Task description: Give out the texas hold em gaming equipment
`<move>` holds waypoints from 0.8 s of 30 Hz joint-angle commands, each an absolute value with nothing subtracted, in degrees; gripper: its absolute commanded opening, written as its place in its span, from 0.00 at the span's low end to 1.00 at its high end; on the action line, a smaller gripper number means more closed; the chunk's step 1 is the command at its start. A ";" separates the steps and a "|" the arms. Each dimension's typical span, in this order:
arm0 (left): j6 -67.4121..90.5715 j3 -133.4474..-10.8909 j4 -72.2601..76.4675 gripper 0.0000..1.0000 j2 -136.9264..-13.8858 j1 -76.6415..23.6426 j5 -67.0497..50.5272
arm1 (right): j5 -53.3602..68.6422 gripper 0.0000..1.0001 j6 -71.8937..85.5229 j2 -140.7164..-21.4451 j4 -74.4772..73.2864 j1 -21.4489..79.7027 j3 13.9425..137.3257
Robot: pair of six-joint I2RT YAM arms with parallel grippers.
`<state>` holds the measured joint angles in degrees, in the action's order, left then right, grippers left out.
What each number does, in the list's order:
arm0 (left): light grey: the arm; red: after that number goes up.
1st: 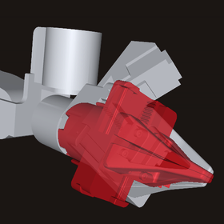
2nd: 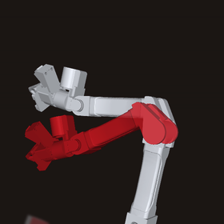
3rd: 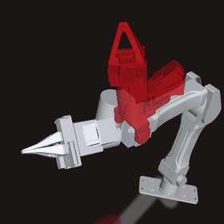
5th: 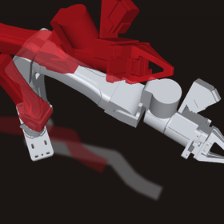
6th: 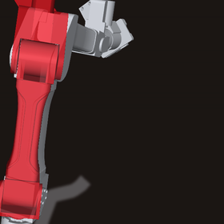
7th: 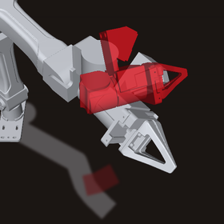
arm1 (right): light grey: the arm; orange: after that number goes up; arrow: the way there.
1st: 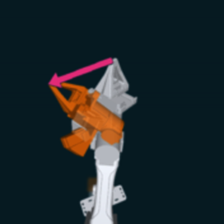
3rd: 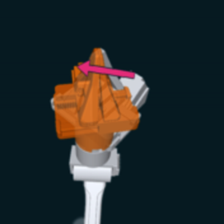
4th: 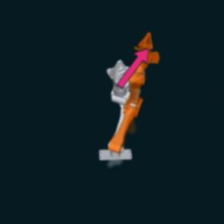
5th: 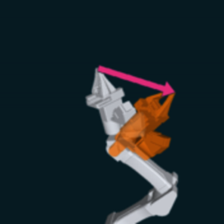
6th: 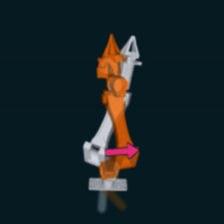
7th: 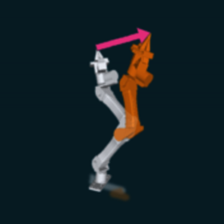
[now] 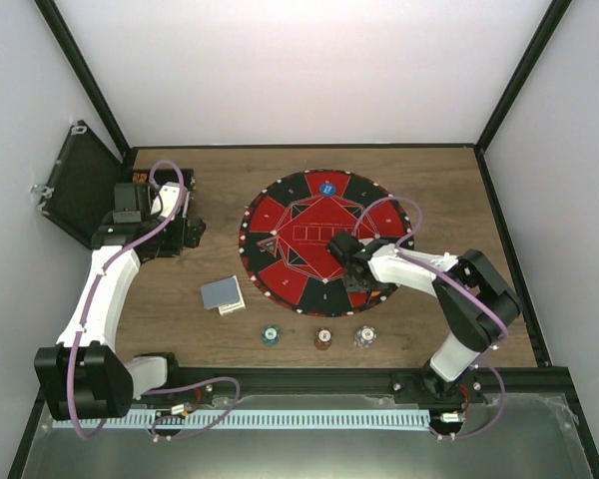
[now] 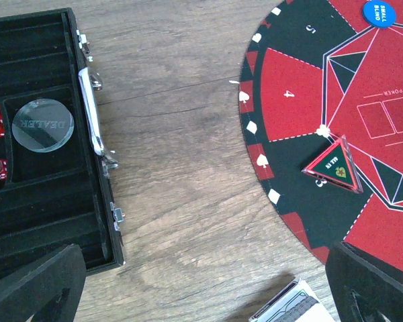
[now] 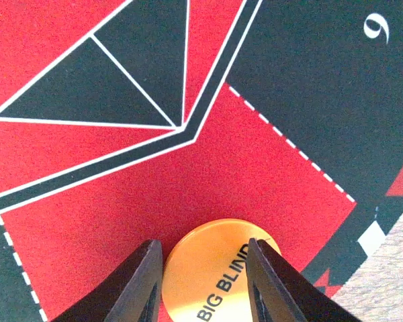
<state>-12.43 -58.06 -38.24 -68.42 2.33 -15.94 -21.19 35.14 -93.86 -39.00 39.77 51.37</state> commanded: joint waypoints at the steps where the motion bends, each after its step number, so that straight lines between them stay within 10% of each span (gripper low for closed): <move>1: -13.11 -59.32 -37.93 1.00 -68.23 2.64 -16.40 | -22.39 0.36 33.13 -93.61 -39.91 39.28 54.70; 24: -11.29 -59.38 -38.17 1.00 -70.60 4.60 -9.35 | -4.50 0.89 36.24 -91.57 -37.99 66.63 71.82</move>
<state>-12.01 -58.06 -38.24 -69.95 3.60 -10.92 -9.54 35.20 -92.18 -40.82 63.11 70.54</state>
